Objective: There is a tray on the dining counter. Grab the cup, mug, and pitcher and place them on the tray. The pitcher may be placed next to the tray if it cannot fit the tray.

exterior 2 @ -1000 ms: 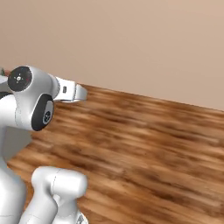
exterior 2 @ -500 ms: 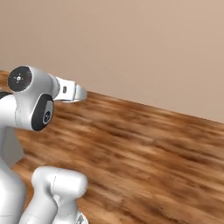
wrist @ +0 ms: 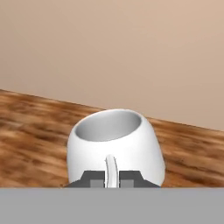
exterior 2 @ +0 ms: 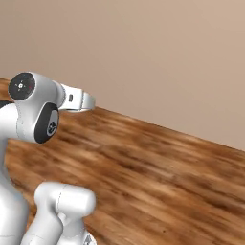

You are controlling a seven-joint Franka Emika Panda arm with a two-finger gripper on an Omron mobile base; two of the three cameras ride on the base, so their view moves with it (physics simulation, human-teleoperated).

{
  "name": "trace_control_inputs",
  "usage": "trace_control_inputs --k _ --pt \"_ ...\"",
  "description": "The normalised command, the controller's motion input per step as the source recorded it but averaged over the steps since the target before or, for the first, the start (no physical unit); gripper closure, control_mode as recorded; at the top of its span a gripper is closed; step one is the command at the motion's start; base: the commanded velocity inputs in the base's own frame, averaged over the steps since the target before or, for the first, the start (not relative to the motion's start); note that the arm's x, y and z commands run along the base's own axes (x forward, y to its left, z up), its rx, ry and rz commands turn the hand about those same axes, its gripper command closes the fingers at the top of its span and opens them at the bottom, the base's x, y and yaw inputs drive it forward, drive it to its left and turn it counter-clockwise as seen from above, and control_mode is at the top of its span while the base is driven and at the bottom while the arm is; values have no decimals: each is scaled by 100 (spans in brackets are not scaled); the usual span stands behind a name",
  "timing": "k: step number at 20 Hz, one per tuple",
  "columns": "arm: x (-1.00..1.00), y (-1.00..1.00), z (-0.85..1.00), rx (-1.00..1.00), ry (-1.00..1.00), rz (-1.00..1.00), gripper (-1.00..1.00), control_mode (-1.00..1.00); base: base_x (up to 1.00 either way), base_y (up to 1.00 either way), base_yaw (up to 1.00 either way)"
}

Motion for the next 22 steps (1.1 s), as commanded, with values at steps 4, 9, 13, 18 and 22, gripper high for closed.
trace_control_inputs --k 4,9,13,18,22 --pt "0 0 0 0 0 0 100 100 100 2 21" --pt "0 0 0 0 0 0 100 100 100 0 26" --pt "0 0 0 0 0 0 100 100 100 0 32" --pt "0 0 0 0 0 0 100 100 100 0 36" --pt "0 0 0 0 0 0 100 100 100 0 39"
